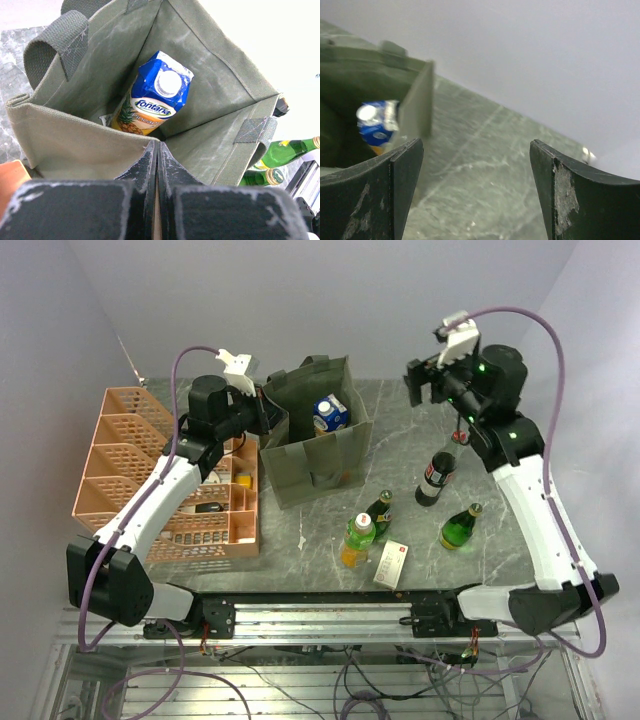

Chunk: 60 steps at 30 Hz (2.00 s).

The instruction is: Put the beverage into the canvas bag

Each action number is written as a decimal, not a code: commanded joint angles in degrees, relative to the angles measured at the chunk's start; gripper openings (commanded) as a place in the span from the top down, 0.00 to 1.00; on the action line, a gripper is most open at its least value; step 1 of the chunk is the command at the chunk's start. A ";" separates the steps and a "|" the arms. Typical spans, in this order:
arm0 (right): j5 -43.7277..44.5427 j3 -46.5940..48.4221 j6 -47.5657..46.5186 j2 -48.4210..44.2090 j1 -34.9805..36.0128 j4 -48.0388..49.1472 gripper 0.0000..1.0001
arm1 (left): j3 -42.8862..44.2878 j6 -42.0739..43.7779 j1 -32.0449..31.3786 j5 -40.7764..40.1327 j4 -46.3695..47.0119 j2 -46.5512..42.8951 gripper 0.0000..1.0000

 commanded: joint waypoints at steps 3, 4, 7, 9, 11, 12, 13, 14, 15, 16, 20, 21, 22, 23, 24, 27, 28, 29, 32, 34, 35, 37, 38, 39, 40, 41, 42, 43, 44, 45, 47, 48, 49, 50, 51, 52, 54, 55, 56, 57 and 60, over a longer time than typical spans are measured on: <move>-3.43 -10.14 1.40 -8.23 -9.18 -1.93 0.13 | 0.86 -0.26 0.31 0.63 0.33 -0.09 0.93; -3.37 -11.45 1.49 -9.36 -10.39 -2.47 0.13 | 0.80 -0.03 0.25 0.51 0.23 -0.28 0.93; -2.89 -14.90 1.51 -12.51 -14.23 -4.10 0.13 | -0.17 0.02 0.15 -0.33 1.08 -1.03 0.93; -3.11 -16.79 1.70 -14.32 -16.69 -5.12 0.13 | -0.35 0.53 0.15 -1.31 0.52 -1.80 0.93; -3.56 -18.49 1.98 -16.12 -19.13 -6.19 0.13 | -0.40 1.32 0.15 -2.80 -0.15 -2.59 0.93; -3.61 -19.31 1.95 -16.77 -20.06 -6.65 0.13 | -0.62 1.45 0.15 -3.65 0.04 -3.01 0.93; -3.94 -20.14 1.82 -17.49 -20.93 -6.91 0.13 | -0.88 1.53 0.15 -4.31 0.08 -3.46 0.93; -3.95 -20.89 1.65 -18.13 -21.70 -7.20 0.13 | -0.97 1.81 0.15 -4.62 -0.07 -3.70 0.93; -3.96 -21.66 1.53 -18.56 -22.45 -7.50 0.13 | -0.83 2.25 0.17 -4.63 -0.39 -3.95 0.93; -4.12 -22.00 1.43 -18.97 -23.02 -7.85 0.13 | -0.61 2.50 0.15 -4.28 -0.84 -4.01 0.93; -6.16 -23.63 1.07 -20.21 -24.34 -8.49 0.13 | 0.01 2.58 0.15 -2.35 -1.17 -4.02 0.78; -6.79 -23.91 1.11 -20.37 -24.83 -8.55 0.13 | 0.26 2.60 0.15 -2.28 -1.44 -4.13 0.73; -7.42 -23.95 1.27 -20.32 -25.19 -8.57 0.13 | 0.38 2.87 0.11 -2.52 -1.69 -4.26 0.67; -7.81 -24.02 1.32 -20.41 -25.35 -8.60 0.13 | 0.43 3.13 0.07 -3.20 -1.81 -4.34 0.62; -8.31 -24.16 1.39 -20.47 -25.46 -8.55 0.13 | 0.43 3.35 0.06 -3.89 -1.94 -4.30 0.57; -9.06 -24.10 1.48 -20.37 -25.92 -8.62 0.13 | 1.48 4.35 -0.02 -5.21 -3.59 -3.60 0.45; -9.15 -23.98 1.58 -20.23 -26.08 -8.61 0.13 | 2.20 4.98 -0.29 -5.54 -4.53 -3.21 0.42; -9.28 -23.96 1.66 -20.20 -26.16 -8.62 0.13 | 2.80 5.58 -0.78 -6.32 -5.26 -2.65 0.41; -9.76 -24.75 1.58 -20.46 -26.39 -8.23 0.13 | 4.39 6.56 -2.23 -6.97 -6.70 -0.74 0.37; -9.33 -24.99 1.59 -20.46 -26.76 -8.17 0.13 | 6.13 7.41 -3.11 -7.77 -8.29 0.77 0.38; -9.24 -25.26 1.47 -20.62 -26.86 -8.10 0.13 | 6.51 7.71 -3.44 -8.61 -8.90 1.50 0.40; -9.53 -26.22 1.33 -20.95 -26.88 -7.78 0.13 | 6.74 6.88 -3.80 -9.95 -8.49 2.89 0.50; -9.82 -26.64 1.14 -21.08 -26.96 -7.71 0.13 | 6.80 6.16 -3.78 -9.91 -8.48 3.52 0.56; -9.91 -27.08 1.07 -21.05 -27.09 -7.57 0.13 | 7.03 5.79 -3.81 -9.75 -8.77 3.93 0.59; -9.92 -27.44 1.00 -21.00 -27.21 -7.48 0.13 | 7.20 5.62 -3.85 -9.94 -9.15 4.27 0.63; -9.99 -27.65 0.94 -20.94 -27.32 -7.30 0.13 | 7.12 5.51 -3.82 -10.61 -9.04 4.28 0.65; -10.30 -28.01 0.85 -21.00 -27.32 -7.16 0.13 | 6.62 5.43 -3.81 -11.26 -8.58 3.98 0.68; -10.76 -28.45 0.70 -20.88 -27.32 -6.85 0.13 | 5.89 5.42 -3.82 -11.57 -7.94 3.50 0.70; -11.21 -28.84 0.57 -20.86 -27.32 -6.47 0.13 | 5.12 5.50 -3.86 -11.84 -7.47 2.81 0.72; -11.42 -29.15 0.40 -20.63 -27.32 -6.08 0.13 | 4.47 5.63 -3.86 -12.24 -7.19 1.70 0.76; -11.71 -29.31 0.25 -19.86 -27.32 -5.64 0.13 | 3.22 5.72 -3.88 -13.11 -6.52 0.31 0.82; -11.96 -29.31 0.15 -19.46 -27.32 -5.49 0.13 | 2.59 5.44 -3.81 -13.62 -6.00 -0.17 0.86; -12.18 -29.31 0.10 -18.99 -27.32 -5.17 0.14 | 2.02 5.20 -3.81 -13.82 -5.48 -0.49 0.89; -12.50 -29.20 0.02 -18.30 -27.32 -4.87 0.14 | 1.60 5.04 -3.80 -13.71 -5.19 -0.71 0.90; -12.78 -28.88 0.01 -17.56 -27.32 -4.80 0.14 | 1.50 4.88 -3.80 -13.53 -5.30 -0.76 0.92; -13.19 -28.53 0.01 -16.75 -27.32 -4.76 0.15 | 1.49 4.74 -3.80 -13.20 -5.57 -0.76 0.93; -14.59 -28.33 -0.26 -15.33 -27.33 -4.48 0.16 | 1.11 4.36 -3.84 -12.25 -5.33 -0.55 0.93; -15.35 -28.50 -0.53 -14.85 -27.37 -4.05 0.17 | 0.74 4.10 -3.82 -11.66 -4.71 -0.51 0.93; -16.01 -28.72 -0.53 -14.36 -27.37 -3.53 0.18 | 0.53 3.95 -3.81 -11.01 -4.33 -0.44 0.93; -16.71 -28.82 -0.52 -13.67 -27.31 -3.35 0.19 | 0.69 3.79 -3.85 -10.50 -4.42 -0.35 0.93; -18.35 -28.37 -0.69 -12.01 -27.29 -3.83 0.22 | 0.83 3.66 -3.81 -8.81 -3.96 0.00 0.93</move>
